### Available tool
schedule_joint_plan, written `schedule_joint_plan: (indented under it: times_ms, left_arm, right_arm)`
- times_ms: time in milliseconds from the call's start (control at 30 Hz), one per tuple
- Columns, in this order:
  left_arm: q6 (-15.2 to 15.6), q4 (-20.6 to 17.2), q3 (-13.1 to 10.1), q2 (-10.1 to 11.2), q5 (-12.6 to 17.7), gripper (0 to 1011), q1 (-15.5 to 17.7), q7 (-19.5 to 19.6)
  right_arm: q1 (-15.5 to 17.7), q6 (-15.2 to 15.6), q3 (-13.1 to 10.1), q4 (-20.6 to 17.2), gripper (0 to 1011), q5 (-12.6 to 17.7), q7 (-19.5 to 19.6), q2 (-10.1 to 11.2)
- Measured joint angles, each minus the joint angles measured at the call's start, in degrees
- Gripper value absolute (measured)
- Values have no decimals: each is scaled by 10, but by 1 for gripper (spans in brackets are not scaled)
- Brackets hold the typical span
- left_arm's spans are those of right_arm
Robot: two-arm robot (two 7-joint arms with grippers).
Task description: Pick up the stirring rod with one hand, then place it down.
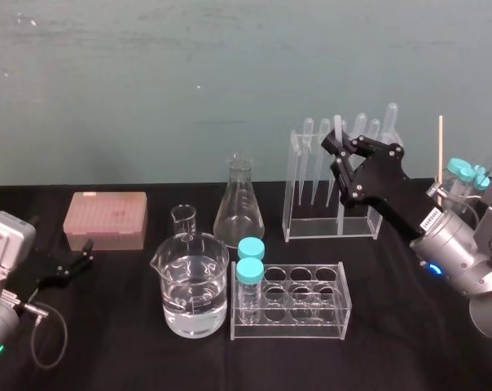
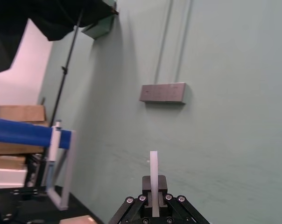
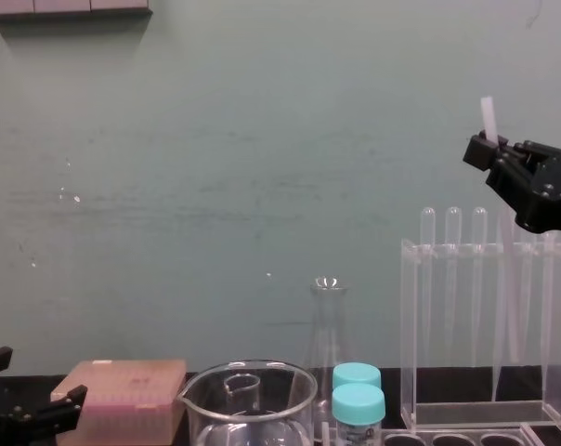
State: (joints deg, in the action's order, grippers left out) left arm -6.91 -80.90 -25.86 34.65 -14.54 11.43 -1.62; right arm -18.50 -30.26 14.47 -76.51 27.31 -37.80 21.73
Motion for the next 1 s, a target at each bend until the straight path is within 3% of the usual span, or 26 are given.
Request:
schedule_joint_plan:
  times_ms: [133,433,1000]
  left_arm:
    - [0,0,0,0,0,1000,0,0]
    - [0,0,0,0,0,1000,0,0]
    - [0,0,0,0,0,1000,0,0]
  right_arm:
    - [0,11,5,0,67,19,-28,5]
    - [4,25,18,7,67,28,-51,16]
    - [-22,34,55,72,67,45,-99,14]
